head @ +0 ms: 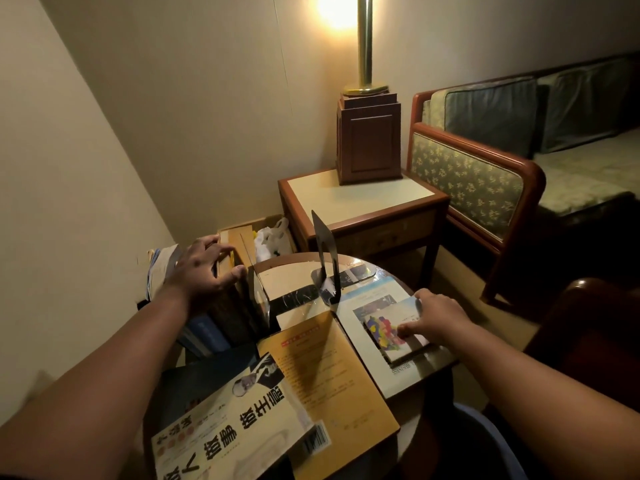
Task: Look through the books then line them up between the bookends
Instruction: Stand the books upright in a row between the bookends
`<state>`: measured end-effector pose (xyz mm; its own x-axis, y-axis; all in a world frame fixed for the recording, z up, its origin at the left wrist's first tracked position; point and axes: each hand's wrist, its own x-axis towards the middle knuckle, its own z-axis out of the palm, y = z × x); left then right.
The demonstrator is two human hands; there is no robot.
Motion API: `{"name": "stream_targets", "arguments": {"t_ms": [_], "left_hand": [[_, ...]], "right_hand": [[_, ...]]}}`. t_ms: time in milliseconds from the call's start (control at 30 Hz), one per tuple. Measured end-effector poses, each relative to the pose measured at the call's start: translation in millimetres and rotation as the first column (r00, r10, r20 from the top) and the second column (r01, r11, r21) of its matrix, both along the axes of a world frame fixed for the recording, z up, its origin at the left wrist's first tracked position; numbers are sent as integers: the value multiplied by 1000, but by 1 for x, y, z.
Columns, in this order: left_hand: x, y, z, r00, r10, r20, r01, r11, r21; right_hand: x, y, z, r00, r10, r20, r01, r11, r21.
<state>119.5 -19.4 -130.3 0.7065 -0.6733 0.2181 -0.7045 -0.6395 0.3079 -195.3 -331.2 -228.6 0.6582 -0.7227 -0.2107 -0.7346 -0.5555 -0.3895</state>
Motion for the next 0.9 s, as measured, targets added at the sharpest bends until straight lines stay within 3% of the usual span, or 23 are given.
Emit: {"name": "stream_targets", "arguments": {"t_ms": [200,400,533,667,767,900], "left_hand": [[0,0,0,1000,-2,9,2,1000,1],[-1,0,2,1000,-1,9,1,1000,7],[-1,1,2,1000,3,16,-4,1000,12],[-5,0,3,1000,6,10,-6,1000,12],[-6,0,3,1000,6,-4,-6,1000,0],[-6,1,3,1000,5,-19,-5,1000,-6]], "right_hand": [[-1,-8,26,967,-50,248,36,997,62],[9,12,73,905,65,421,-231,905,357],[13,35,83,860,136,492,-363,841,401],[13,52,83,871,232,433,-386,868,312],[12,63,82,885,348,309,-399,910,116],[16,70,83,835,483,264,-461,876,-145]]}}
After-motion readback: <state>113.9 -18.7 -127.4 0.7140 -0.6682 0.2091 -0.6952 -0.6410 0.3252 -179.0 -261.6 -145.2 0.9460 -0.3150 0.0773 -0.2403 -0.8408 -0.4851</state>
